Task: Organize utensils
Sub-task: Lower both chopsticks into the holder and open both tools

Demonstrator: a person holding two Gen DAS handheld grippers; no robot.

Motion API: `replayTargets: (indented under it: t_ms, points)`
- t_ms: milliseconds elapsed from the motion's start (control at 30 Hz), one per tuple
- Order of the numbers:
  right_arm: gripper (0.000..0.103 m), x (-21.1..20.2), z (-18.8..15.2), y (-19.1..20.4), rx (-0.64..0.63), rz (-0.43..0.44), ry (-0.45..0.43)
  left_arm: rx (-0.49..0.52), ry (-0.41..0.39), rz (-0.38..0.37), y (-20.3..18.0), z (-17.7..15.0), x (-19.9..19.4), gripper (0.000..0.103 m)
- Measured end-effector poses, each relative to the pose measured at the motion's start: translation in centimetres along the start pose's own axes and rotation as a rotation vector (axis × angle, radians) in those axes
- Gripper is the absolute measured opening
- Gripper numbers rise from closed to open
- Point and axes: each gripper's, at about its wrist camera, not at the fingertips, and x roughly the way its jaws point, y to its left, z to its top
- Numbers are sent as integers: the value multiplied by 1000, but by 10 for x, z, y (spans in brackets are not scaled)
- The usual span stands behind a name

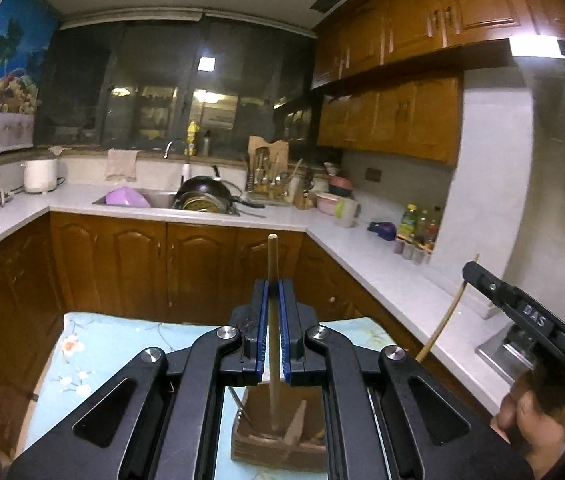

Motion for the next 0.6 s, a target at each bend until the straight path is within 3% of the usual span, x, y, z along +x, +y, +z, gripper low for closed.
replayTargets:
  t_ms: [200,600]
  points:
    - [5,22,-29,-3,-33,-3,38,-32,64,24,12,-34,32,5]
    - [5,43,-84,-20,-17,-39,181,-47,182,27,17,-82,49,5]
